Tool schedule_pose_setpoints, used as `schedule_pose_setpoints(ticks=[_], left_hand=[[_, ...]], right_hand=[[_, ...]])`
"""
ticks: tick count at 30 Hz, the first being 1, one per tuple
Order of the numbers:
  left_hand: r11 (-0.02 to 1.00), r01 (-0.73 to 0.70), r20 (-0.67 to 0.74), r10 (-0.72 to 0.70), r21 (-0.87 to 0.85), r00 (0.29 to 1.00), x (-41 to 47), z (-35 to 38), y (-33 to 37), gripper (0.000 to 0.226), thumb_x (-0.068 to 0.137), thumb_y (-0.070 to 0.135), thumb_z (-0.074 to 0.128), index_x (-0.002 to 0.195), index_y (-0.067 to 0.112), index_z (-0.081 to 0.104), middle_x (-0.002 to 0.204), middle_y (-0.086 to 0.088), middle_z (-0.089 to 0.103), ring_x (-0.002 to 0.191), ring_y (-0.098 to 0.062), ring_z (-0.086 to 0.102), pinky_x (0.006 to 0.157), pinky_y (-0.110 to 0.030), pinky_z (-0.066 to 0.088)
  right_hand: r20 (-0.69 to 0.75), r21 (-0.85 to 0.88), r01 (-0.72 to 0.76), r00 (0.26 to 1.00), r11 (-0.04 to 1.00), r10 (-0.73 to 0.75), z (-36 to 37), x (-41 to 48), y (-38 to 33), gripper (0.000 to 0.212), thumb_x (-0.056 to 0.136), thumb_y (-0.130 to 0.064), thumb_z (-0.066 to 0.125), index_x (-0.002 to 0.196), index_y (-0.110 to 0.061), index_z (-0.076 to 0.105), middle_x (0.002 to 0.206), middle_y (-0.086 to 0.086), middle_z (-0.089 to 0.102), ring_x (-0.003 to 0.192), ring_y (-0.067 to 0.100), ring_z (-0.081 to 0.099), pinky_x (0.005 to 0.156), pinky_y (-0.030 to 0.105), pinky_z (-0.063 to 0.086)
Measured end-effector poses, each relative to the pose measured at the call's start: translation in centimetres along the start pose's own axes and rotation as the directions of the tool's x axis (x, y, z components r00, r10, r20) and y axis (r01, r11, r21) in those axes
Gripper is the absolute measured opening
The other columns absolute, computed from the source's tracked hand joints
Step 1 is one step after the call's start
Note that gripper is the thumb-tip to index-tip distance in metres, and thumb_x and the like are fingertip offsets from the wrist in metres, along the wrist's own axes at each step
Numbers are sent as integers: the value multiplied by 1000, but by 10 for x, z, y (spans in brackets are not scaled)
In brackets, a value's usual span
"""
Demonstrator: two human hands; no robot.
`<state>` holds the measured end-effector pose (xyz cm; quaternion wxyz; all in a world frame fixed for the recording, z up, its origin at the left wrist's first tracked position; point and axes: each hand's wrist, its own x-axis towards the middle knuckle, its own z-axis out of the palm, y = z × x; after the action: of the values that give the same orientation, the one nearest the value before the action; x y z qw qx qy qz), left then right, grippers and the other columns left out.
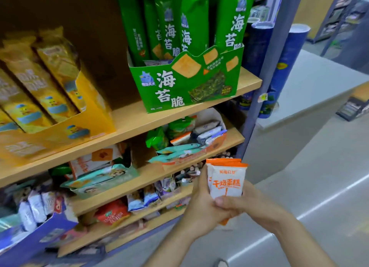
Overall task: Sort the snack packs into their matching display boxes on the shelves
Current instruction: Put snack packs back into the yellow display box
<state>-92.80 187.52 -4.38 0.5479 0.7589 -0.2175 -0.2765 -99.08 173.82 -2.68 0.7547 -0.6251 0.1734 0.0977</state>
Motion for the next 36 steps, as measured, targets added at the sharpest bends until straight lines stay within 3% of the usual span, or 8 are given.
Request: schedule_pose_setpoints(ticks=[6,10,12,15,19,25,30,36], left_hand=[[998,55,31,-54,-27,998,19,-24,5,90,56,41,88,130,56,40,124,9,60,111,-8,61,91,-36,55],[982,-8,-327,71,191,942,18,-57,12,64,71,31,86,123,49,53,118,17,50,107,5,47,89,-16,42],[864,5,-409,233,504,882,22,-83,3,61,76,28,82,131,38,54,125,13,45,118,-3,38,100,-22,35],[566,66,-236,232,822,944,39,-112,-18,80,84,22,75,149,36,31,150,3,35,136,-22,27,110,-45,38],[330,24,-55,87,944,995,70,-119,-31,93,90,3,59,153,43,3,161,4,18,138,-26,27,91,-38,54],[146,-57,26,203,988,979,98,-108,-18,77,95,15,58,152,43,13,146,8,47,108,-24,57,60,-32,47],[201,-47,-3,242,978,970,109,-86,-12,62,93,26,64,146,34,31,139,4,53,110,-26,59,74,-38,56],[313,-47,-22,214,948,977,115,-67,-17,78,90,21,67,151,36,21,151,5,40,131,-23,43,92,-38,52]], right_hand=[[-134,95,45,990,994,-32,-1,23,-5,58,64,-21,76,119,-17,58,102,4,76,88,16,72,68,25,56],[-210,224,-2,976,975,50,-9,29,-3,57,64,-28,75,118,-18,61,100,7,76,86,22,73,75,36,59],[-239,290,-13,967,957,85,-12,32,-1,56,65,-29,75,118,-17,62,100,9,76,86,24,74,73,38,60],[-262,335,-21,958,942,115,-13,32,3,58,67,-23,84,120,-16,61,99,11,76,84,25,74,68,37,60],[-281,380,-31,948,924,147,-8,34,9,54,73,-26,77,122,-14,60,101,12,76,84,26,74,64,36,60],[-337,320,0,934,947,114,-5,42,13,66,67,-30,79,127,-16,56,106,10,75,93,29,73,73,39,60],[-335,299,59,941,952,47,-11,56,3,64,66,-25,79,125,-17,55,104,7,75,93,26,73,74,39,60],[-278,273,49,960,961,30,-35,78,-10,71,63,-26,82,127,-23,53,110,6,73,94,24,73,74,42,60]])
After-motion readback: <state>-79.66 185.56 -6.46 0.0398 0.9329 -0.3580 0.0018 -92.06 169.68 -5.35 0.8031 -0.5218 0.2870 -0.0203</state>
